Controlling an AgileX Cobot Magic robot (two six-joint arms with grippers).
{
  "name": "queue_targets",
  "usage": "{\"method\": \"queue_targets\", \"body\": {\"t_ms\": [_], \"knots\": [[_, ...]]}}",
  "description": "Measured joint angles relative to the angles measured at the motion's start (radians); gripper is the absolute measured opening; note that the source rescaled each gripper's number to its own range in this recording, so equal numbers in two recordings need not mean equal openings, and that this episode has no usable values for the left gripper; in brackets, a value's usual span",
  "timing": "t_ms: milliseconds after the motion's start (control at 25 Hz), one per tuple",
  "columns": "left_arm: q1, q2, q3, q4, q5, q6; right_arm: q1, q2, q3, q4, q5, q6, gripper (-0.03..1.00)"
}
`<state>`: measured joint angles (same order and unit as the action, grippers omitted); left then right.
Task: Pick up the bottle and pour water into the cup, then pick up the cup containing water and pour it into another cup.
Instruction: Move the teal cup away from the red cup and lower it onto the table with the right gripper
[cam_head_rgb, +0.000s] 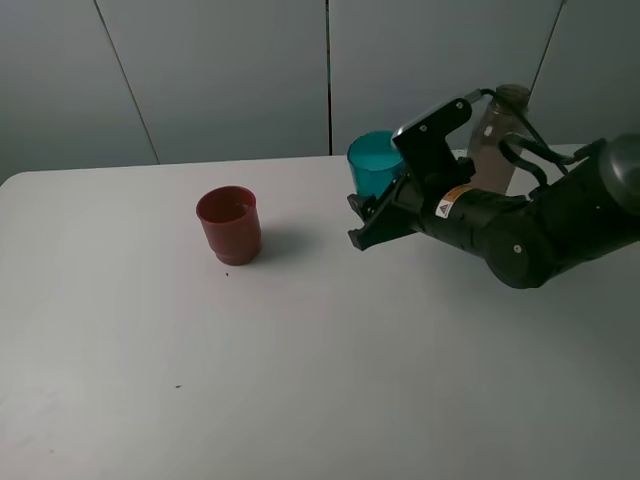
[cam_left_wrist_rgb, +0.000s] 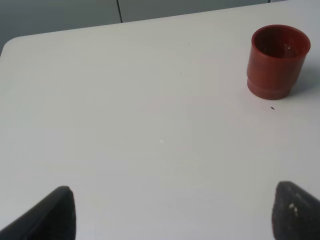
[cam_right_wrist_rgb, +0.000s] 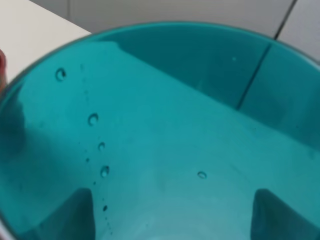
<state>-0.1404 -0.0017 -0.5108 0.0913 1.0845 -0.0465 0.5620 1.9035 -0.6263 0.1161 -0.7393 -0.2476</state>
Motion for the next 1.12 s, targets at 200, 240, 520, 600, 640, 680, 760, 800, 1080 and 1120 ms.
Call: {"method": "queue_targets", "body": {"t_ms": [200, 240, 520, 600, 640, 680, 760, 800, 1080, 1120], "knots": [[0.000, 0.000, 0.000, 0.000, 0.000, 0.000, -0.002, 0.083, 0.000, -0.046, -0.005, 0.019, 0.05], [0.000, 0.000, 0.000, 0.000, 0.000, 0.000, -0.002, 0.098, 0.000, -0.068, -0.005, 0.023, 0.05], [0.000, 0.000, 0.000, 0.000, 0.000, 0.000, -0.002, 0.176, -0.012, -0.190, -0.018, 0.046, 0.05], [0.000, 0.000, 0.000, 0.000, 0.000, 0.000, -0.002, 0.193, -0.024, -0.199, -0.013, 0.069, 0.05], [0.000, 0.000, 0.000, 0.000, 0.000, 0.000, -0.002, 0.199, -0.026, -0.201, -0.012, 0.077, 0.05], [0.000, 0.000, 0.000, 0.000, 0.000, 0.000, -0.002, 0.202, -0.029, -0.201, -0.012, 0.081, 0.05], [0.000, 0.000, 0.000, 0.000, 0.000, 0.000, -0.002, 0.202, -0.029, -0.203, -0.012, 0.085, 0.05], [0.000, 0.000, 0.000, 0.000, 0.000, 0.000, -0.002, 0.202, -0.029, -0.203, -0.012, 0.088, 0.05], [0.000, 0.000, 0.000, 0.000, 0.000, 0.000, -0.002, 0.202, -0.030, -0.205, -0.012, 0.127, 0.98], [0.000, 0.000, 0.000, 0.000, 0.000, 0.000, -0.002, 0.202, -0.030, -0.205, -0.012, 0.128, 0.99]]}}
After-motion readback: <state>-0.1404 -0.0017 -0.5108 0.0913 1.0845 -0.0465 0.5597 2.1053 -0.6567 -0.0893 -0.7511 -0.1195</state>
